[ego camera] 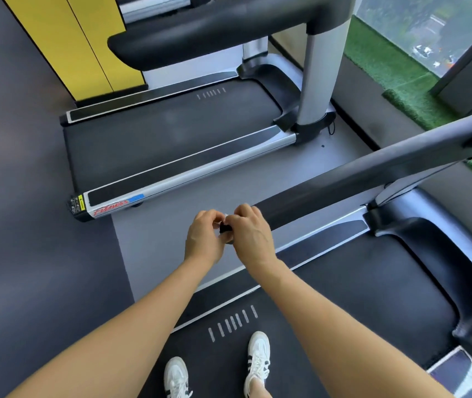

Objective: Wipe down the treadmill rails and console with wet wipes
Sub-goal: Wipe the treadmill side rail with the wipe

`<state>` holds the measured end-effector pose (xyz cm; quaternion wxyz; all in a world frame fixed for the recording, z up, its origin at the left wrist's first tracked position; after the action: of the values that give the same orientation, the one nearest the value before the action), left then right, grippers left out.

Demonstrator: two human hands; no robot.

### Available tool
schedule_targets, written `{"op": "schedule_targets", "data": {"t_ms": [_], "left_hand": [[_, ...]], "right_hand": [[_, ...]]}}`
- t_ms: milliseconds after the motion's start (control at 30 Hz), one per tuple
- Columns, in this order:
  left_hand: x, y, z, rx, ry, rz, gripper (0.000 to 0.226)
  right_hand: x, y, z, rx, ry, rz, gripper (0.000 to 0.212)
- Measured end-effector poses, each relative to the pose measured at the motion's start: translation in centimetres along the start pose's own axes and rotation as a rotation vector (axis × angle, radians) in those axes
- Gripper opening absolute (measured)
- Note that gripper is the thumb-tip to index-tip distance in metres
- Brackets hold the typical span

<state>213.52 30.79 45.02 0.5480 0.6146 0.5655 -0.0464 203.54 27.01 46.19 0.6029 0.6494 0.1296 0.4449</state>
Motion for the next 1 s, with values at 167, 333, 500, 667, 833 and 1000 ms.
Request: {"op": "schedule_targets", "data": {"t_ms": [167,333,500,667,833,1000], "left_hand": [[1.8,1.3,0.4,0.135,-0.023,-0.064,0.03],[2.4,1.6,0.8,0.249,-0.052,-0.102,0.032],[3.0,2.6,0.9,0.236,0.012,-0.119,0.03],[2.4,2.7,1.1,0.287,-0.042,-0.126,0.036],[1.9,1.9,1.2,0.302,-0.056,-0.123,0.034],[1.8,2.1,1.4,0.291,-0.091,-0.1,0.029]], "right_hand": [[-4.7,3.2,1.2,-0.04,-0.13,-0.222,0.023],[-3.6,1.5,1.7,-0.251,-0.389,-0.222,0.025],[3.1,-3.4,0.3,-0.17,-0.166,-0.066,0.018],[-1.1,0.2,-0.2,-0.374,-0.302,-0.087,0.016],[-1.1,-0.7,-0.1,-0.548,-0.487,-0.058,0.017],[2.6,-3.9,-1.2,-0.474,-0.281,0.061,0.013]]}}
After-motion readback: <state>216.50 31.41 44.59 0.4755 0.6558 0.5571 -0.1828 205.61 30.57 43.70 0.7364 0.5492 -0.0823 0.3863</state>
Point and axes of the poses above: each hand's wrist, its own z-axis towards the middle knuckle, its own y-axis out of the back of the hand, x = y × z, the point moved 1 cm from there along z, towards the middle knuckle, and after that the axes turned 13 degrees about y, right-handed, at the moved point
